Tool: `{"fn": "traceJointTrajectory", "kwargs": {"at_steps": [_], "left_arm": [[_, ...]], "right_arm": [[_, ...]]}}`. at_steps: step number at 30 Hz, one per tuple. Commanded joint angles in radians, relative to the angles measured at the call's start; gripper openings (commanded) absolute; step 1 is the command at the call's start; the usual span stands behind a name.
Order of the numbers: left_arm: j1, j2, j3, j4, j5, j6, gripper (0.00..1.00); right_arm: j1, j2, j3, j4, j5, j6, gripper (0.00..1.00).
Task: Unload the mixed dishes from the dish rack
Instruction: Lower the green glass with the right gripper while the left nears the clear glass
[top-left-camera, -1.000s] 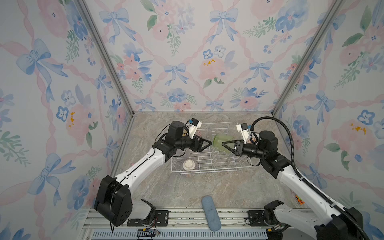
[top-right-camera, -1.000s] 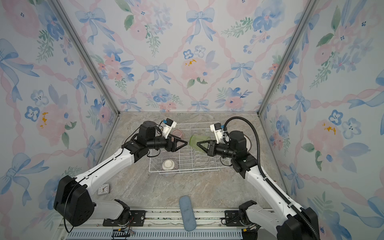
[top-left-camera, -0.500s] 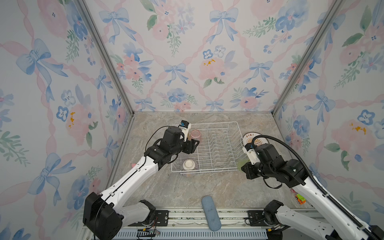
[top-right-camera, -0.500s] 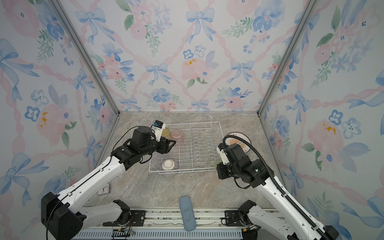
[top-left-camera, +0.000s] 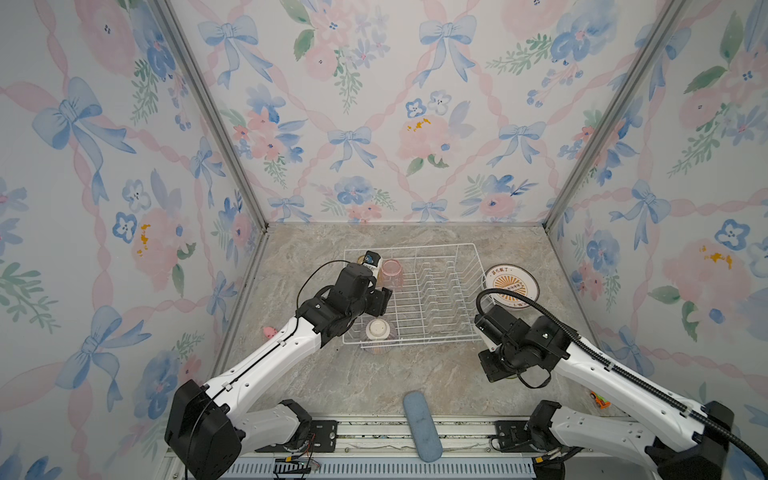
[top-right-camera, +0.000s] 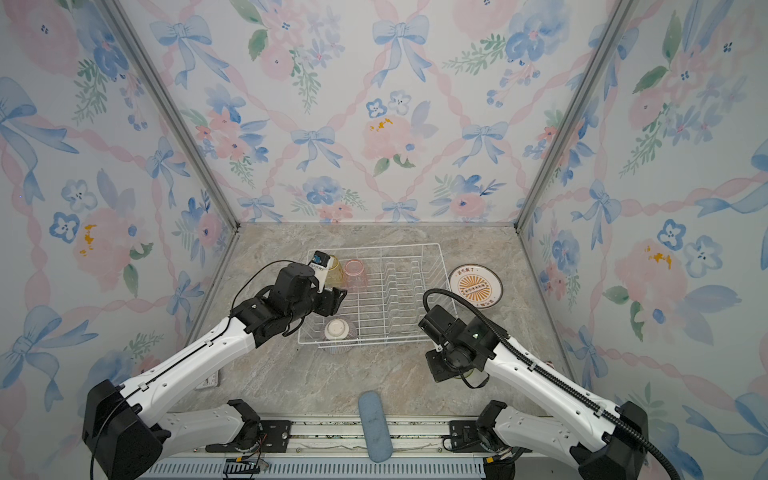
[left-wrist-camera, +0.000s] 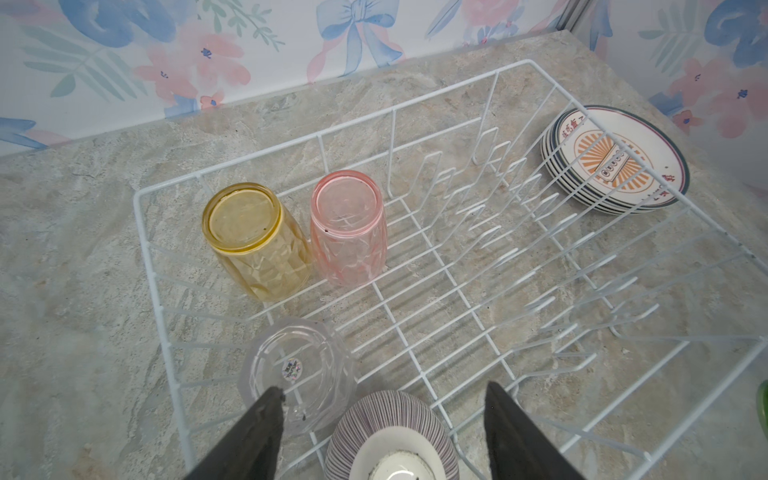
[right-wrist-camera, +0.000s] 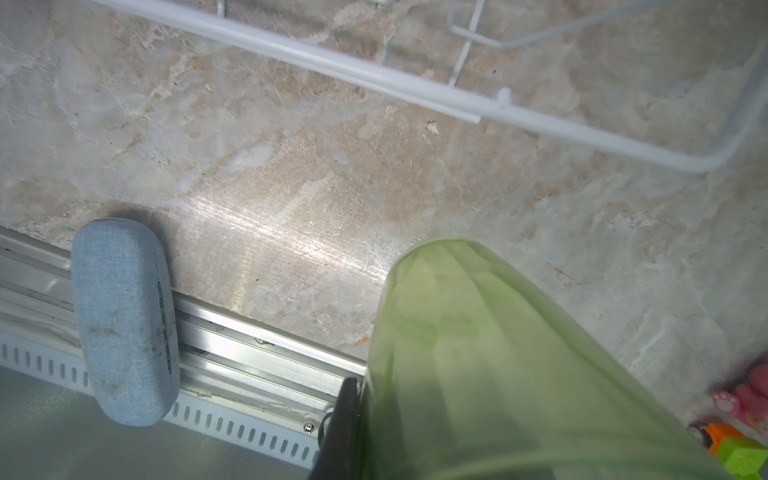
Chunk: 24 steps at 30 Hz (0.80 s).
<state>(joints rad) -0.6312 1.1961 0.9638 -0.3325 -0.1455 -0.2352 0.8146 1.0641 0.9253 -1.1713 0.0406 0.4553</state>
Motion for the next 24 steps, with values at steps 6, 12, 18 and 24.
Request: {"fn": "traceJointTrajectory", "kwargs": {"at_steps": [6, 12, 18, 24], "left_arm": [[-0.006, -0.015, -0.031, -0.012, -0.031, 0.036, 0.72], [-0.004, -0.025, -0.047, -0.013, -0.035, 0.040, 0.72], [-0.001, -0.028, -0.054, -0.020, -0.038, 0.045, 0.72], [-0.001, -0.012, -0.053, -0.031, -0.039, 0.048, 0.72]], "right_arm": [[0.001, 0.127, -0.028, 0.108, -0.004, -0.003, 0.02], [-0.055, 0.213, -0.037, 0.154, -0.026, -0.051, 0.03], [-0.086, 0.250, -0.051, 0.201, -0.055, -0.075, 0.03], [-0.108, 0.281, -0.062, 0.226, -0.071, -0.092, 0.08]]}}
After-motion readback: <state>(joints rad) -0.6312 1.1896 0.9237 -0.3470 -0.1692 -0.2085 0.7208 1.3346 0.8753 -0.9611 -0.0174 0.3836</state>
